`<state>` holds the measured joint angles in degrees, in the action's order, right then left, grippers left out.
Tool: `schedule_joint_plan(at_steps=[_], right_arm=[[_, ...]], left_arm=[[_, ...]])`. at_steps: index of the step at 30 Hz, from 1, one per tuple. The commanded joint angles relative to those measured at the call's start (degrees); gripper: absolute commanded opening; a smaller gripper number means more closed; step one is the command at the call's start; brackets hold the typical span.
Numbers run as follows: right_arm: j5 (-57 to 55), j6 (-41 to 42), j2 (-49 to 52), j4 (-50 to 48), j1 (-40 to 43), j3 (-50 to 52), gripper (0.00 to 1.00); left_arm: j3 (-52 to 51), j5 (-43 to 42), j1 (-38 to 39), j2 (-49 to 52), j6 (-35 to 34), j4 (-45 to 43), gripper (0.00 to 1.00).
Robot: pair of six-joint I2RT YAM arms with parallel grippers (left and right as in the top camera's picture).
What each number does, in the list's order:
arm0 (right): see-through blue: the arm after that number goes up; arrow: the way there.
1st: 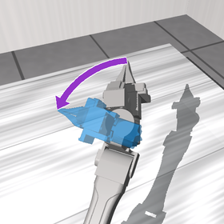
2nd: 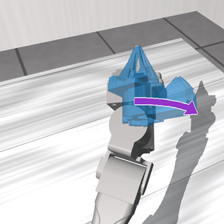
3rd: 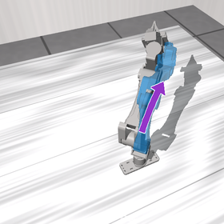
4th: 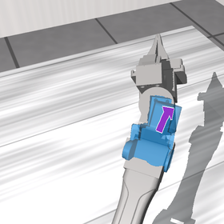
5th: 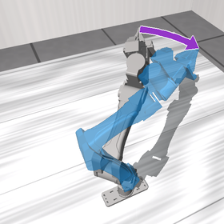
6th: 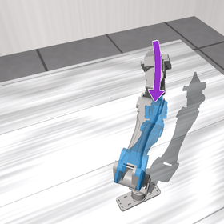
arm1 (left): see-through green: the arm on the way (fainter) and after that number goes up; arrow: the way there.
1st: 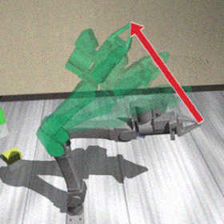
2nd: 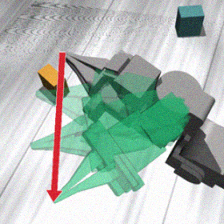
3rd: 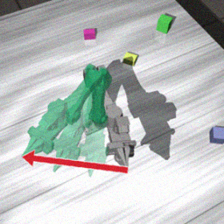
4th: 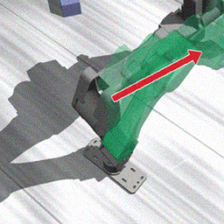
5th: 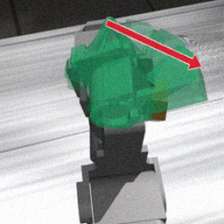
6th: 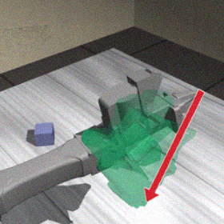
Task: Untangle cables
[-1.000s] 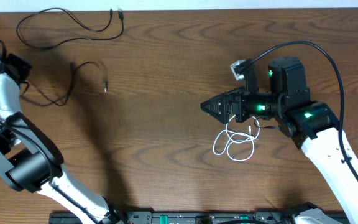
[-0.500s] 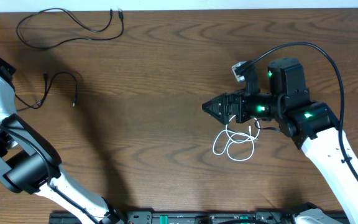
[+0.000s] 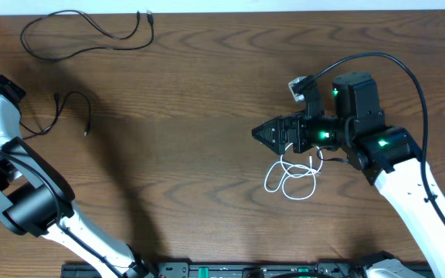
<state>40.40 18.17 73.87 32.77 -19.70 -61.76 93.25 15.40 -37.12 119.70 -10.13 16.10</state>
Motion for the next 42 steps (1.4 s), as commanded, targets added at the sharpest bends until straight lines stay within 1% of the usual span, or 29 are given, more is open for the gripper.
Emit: schedule_joint_plan(at_steps=[1, 10, 15, 16, 19, 21, 23, 27, 29, 31, 33, 37, 42], right_arm=[[0.0, -1.57, -0.13, 0.31, 0.22, -0.26, 0.99], [0.0, -2.14, -0.13, 0.48, 0.2, -0.26, 0.99], [0.0, -2.23, -0.13, 0.66, 0.15, -0.26, 0.99], [0.0, -2.51, -0.13, 0.81, 0.15, -0.26, 0.99], [0.0, -2.78, -0.13, 1.79, 0.15, -0.26, 0.99], [0.0, -3.74, -0.13, 2.36, 0.15, -0.26, 0.99], [0.0, -3.72, -0.13, 2.67, 0.15, -0.26, 0.99], [0.02, -3.69, -0.13, 3.32, 0.15, -0.26, 0.99], [0.0, -3.72, -0.13, 3.74, 0.15, -0.26, 0.99], [-0.02, -3.72, -0.13, 3.87, 0.15, -0.26, 0.99], [-0.02, -3.72, -0.13, 3.85, 0.15, -0.26, 0.99], [-0.44, -3.67, -0.13, 3.87, 0.15, -0.26, 0.99], [-0.42, -3.65, -0.13, 3.93, 0.15, -0.26, 0.99]], left_arm=[[0.26, 1.18, -0.17, -1.22, 0.48, 0.17, 0.84], [0.26, -1.14, 1.11, -9.38, -0.02, -3.43, 0.83], [0.26, -3.43, 2.38, -10.36, -0.02, -1.81, 0.81], [0.24, -3.45, 2.58, -10.03, -0.02, -0.68, 0.77], [0.24, -5.46, 2.95, -8.59, 0.0, 2.14, 0.68], [0.2, -8.98, 2.97, -7.37, 0.0, 3.87, 0.68], [0.2, -11.17, 2.97, -5.97, 0.02, 5.4, 0.65], [0.15, -10.69, 2.97, -3.08, 0.04, 7.21, 0.6], [-0.02, -9.84, 2.97, -2.27, 0.04, 7.23, 0.51], [-0.02, -9.57, 2.93, -1.44, 0.09, 7.26, 0.31], [-0.04, -9.62, 2.93, -0.26, 0.09, 7.3, 0.22], [-0.24, -9.55, 2.91, 2.36, 0.28, 7.45, 0.22], [-0.24, -4.09, 2.69, 6.34, 0.55, 8.33, 0.21]])
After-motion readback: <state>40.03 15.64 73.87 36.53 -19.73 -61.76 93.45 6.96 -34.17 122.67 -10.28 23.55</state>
